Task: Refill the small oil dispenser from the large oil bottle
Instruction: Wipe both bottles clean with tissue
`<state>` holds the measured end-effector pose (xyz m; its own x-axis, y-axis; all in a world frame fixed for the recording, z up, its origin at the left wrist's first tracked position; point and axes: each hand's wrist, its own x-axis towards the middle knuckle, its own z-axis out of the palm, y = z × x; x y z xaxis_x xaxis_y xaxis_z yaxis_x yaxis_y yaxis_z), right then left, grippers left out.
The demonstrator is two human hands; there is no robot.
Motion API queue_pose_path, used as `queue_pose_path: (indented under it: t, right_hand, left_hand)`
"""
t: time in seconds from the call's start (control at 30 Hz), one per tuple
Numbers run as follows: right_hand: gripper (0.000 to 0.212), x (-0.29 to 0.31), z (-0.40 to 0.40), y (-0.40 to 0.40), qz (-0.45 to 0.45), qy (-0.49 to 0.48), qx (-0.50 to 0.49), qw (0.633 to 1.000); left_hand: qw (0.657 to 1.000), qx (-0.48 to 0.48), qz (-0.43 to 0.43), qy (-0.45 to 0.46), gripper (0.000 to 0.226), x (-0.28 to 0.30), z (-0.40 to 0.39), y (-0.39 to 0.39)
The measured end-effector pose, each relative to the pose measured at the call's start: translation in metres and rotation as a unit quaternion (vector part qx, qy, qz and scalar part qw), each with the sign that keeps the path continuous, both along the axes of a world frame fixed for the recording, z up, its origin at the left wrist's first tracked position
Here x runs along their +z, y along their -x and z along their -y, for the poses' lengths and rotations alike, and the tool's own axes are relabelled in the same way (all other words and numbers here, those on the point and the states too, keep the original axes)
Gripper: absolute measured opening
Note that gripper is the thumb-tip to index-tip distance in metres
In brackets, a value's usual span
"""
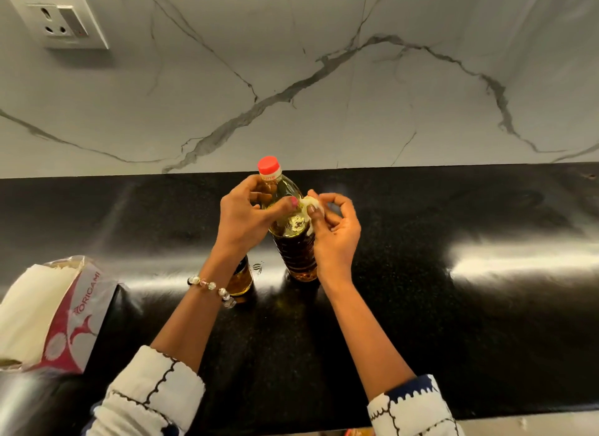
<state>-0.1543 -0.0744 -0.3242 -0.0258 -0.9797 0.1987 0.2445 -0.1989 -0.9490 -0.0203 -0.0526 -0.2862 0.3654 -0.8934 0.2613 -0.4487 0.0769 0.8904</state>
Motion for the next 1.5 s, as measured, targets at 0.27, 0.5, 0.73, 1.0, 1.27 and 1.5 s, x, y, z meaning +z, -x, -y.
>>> queue_pose_path:
  t: [0.27,0.5,0.73,1.0,1.27,1.5]
  right_hand:
    - [0.027,-0.005,-0.017,-0.016,-0.238,0.071,-0.075,0.966]
    - [0.020,-0.001,0.003,-0.015,-0.293,0.154,-0.098,0.939]
    - [0.015,-0.006,-0.021,-0.012,-0.319,0.144,-0.067,0.934]
    - [0.014,-0.004,0.007,-0.009,-0.301,0.087,-0.062,0.947]
    - [0.021,0.008,-0.012,-0.026,-0.304,0.188,-0.058,0.932]
    - [0.014,-0.016,0.007,0.001,-0.293,0.086,-0.029,0.952]
  left_hand:
    - [1.000,-0.008,-0.024,-0.009,0.030,-0.004,-0.005,-0.015]
    - [0.999,-0.026,-0.042,-0.019,0.031,-0.005,-0.006,-0.027]
    - [0.996,-0.028,-0.084,-0.019,0.041,-0.009,-0.011,-0.037]
    - [0.995,-0.048,-0.088,-0.025,0.038,-0.007,-0.015,-0.040]
    - [0.994,-0.059,-0.087,-0.027,0.042,-0.005,-0.016,-0.039]
    - [0.992,-0.061,-0.103,-0.035,0.037,-0.005,-0.020,-0.047]
